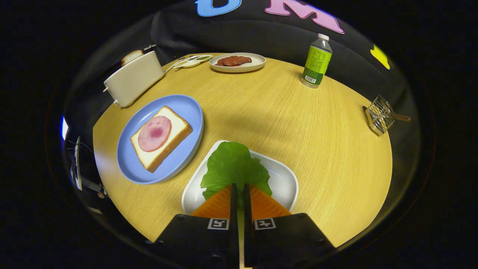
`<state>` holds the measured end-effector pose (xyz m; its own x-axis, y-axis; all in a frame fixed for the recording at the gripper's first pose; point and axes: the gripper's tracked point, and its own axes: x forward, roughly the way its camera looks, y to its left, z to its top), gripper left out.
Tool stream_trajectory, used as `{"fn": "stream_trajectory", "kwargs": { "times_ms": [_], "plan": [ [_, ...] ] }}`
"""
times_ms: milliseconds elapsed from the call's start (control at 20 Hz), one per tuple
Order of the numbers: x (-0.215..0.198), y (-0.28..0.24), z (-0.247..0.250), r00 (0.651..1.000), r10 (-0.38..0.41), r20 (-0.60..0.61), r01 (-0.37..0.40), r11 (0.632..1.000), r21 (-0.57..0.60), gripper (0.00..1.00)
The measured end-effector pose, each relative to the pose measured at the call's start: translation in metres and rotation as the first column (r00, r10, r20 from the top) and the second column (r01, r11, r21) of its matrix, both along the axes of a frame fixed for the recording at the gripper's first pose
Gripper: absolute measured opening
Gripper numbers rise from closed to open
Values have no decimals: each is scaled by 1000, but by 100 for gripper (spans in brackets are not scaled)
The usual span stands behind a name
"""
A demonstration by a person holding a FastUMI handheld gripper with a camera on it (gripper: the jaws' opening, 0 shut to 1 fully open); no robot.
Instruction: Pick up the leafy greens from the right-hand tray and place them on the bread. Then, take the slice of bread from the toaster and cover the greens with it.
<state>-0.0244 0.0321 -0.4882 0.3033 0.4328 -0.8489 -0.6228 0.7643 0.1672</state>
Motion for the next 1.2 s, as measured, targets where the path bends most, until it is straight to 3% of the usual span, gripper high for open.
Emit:
{"fn": "stream_trajectory", "kwargs": {
  "times_ms": [400,750,1200],
  "plan": [
    [-3,14,64,999,-35,37,32,996,83,8],
    [-6,83,135,996,-20,86,2,978,206,8],
    [-9,150,142,993,53,108,-71,983,169,8]
  ]
}}
